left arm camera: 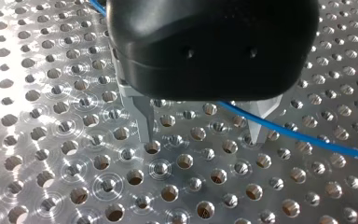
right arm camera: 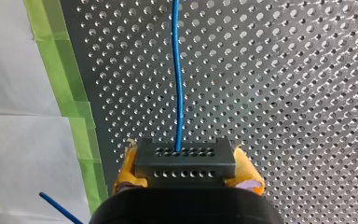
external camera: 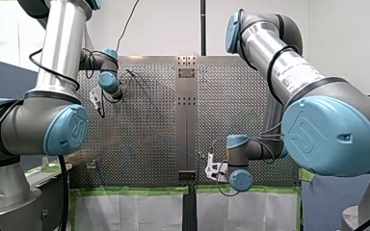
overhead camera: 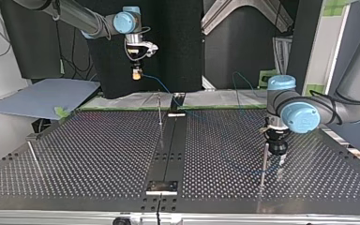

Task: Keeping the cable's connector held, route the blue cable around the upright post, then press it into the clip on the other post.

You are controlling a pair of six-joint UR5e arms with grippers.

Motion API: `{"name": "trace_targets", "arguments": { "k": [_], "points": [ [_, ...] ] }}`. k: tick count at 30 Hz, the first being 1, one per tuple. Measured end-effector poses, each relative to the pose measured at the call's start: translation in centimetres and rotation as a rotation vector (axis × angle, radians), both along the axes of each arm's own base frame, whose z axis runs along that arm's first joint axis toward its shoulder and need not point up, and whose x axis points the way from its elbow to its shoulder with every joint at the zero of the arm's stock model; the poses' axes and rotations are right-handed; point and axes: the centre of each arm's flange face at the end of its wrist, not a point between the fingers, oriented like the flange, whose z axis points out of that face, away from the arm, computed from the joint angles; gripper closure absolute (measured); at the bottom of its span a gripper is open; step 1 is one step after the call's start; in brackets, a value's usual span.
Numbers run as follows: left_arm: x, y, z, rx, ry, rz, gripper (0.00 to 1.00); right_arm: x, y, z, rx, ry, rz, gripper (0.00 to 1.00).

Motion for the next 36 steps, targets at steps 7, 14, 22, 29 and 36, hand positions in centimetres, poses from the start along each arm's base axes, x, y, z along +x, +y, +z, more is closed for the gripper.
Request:
{"name": "trace_targets", "arguments": {
  "k": [7, 14, 22, 29, 36],
  "points": [
    [-0.3, 0.3, -0.3, -0.054, 0.023, 0.011, 0.01, -0.1, 0.0, -0.2, 0.001, 0.000, 0.001, 1.00],
    [-0.8, 0.9, -0.7, -0.115, 0.064, 0.044, 0.01, -0.1, 0.0, -0.2, 0.003, 0.001, 0.001, 1.00],
    [-0.8, 1.2, -0.7, -0.185, 0.068, 0.035, 0.01, -0.1, 0.0, -0.2, 0.002, 0.001, 0.001, 1.00],
    [-0.8, 1.7, -1.1, -0.253, 0.072, 0.008, 0.01, -0.1, 0.0, -0.2, 0.003, 0.001, 0.001, 1.00],
    [-1.4, 1.8, -3.0, -0.323, 0.083, -0.025, 0.01, -0.1, 0.0, -0.2, 0.002, 0.002, 0.001, 1.00]
  ]
}}
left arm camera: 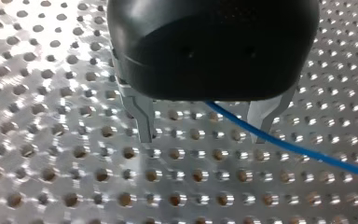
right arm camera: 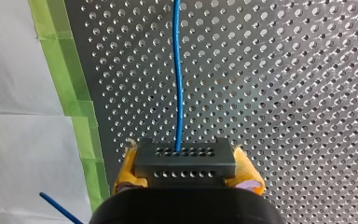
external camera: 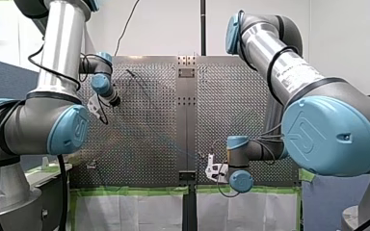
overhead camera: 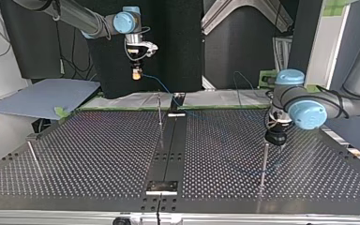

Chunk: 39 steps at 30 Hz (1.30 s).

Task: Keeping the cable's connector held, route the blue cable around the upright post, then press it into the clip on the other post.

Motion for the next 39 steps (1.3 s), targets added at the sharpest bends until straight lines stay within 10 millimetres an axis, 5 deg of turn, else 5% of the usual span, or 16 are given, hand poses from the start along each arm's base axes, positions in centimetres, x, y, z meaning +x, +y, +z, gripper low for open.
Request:
{"name": "trace_targets", "arguments": {
  "k": [13, 39],
  "points": [
    [-0.1, 0.1, -0.6, -0.127, -0.032, -0.033, 0.01, 0.0, 0.0, 0.0, -0.002, -0.003, 0.000, 1.00],
    [-5.1, 1.2, 1.4, -0.329, -0.115, -0.012, 0.01, 0.0, -0.1, 0.0, -0.003, -0.003, 0.000, 1.00]
  ]
}}
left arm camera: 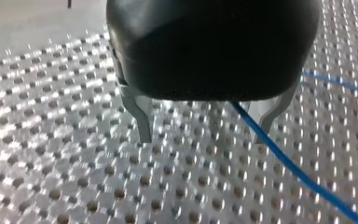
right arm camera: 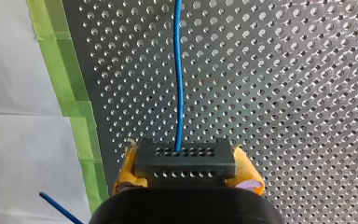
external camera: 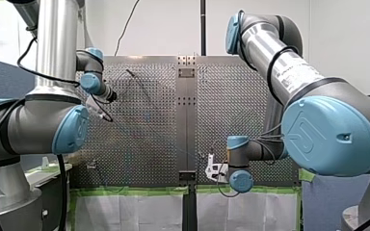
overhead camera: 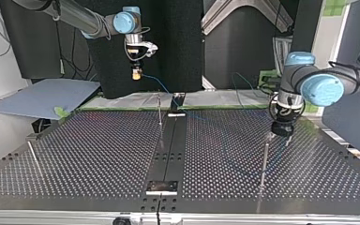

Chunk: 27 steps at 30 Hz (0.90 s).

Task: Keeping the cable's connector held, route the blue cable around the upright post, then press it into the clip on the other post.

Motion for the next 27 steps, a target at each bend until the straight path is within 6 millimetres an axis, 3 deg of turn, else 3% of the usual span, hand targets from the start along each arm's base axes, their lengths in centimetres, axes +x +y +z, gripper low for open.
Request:
{"name": "trace_targets", "arguments": {
  "k": [21, 27],
  "points": [
    [-2.0, -2.0, 2.7, -0.164, -0.004, -0.038, 0.01, 0.0, -0.1, 0.0, 0.001, -0.013, -0.002, 1.00],
    [-3.2, -2.3, 4.4, -0.197, -0.012, -0.024, 0.01, -0.1, -0.2, 0.0, 0.002, -0.014, -0.005, 1.00]
  ]
}}
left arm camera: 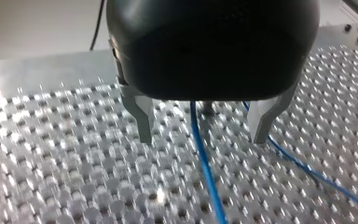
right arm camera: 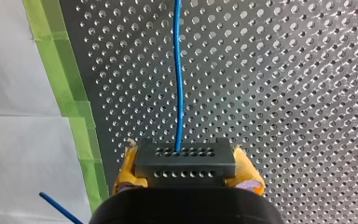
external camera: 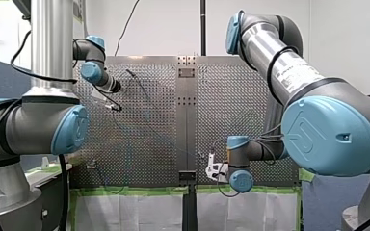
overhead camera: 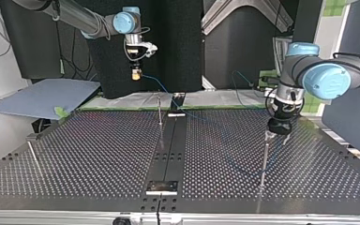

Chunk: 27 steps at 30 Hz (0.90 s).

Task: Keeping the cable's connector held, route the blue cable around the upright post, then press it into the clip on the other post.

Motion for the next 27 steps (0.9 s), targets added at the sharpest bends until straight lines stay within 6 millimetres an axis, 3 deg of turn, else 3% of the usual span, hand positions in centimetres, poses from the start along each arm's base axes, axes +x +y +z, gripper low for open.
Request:
{"name": "trace_targets", "arguments": {
  "k": [10, 27],
  "points": [
    [-1.6, -1.1, 1.3, 0.046, 0.015, -0.024, 0.01, -0.2, -0.2, 0.0, 0.001, 0.000, -0.006, 1.00],
    [-7.5, -3.6, 4.4, 0.172, 0.019, -0.033, 0.01, -0.5, -0.5, 0.1, 0.001, -0.007, -0.015, 1.00]
  ]
}}
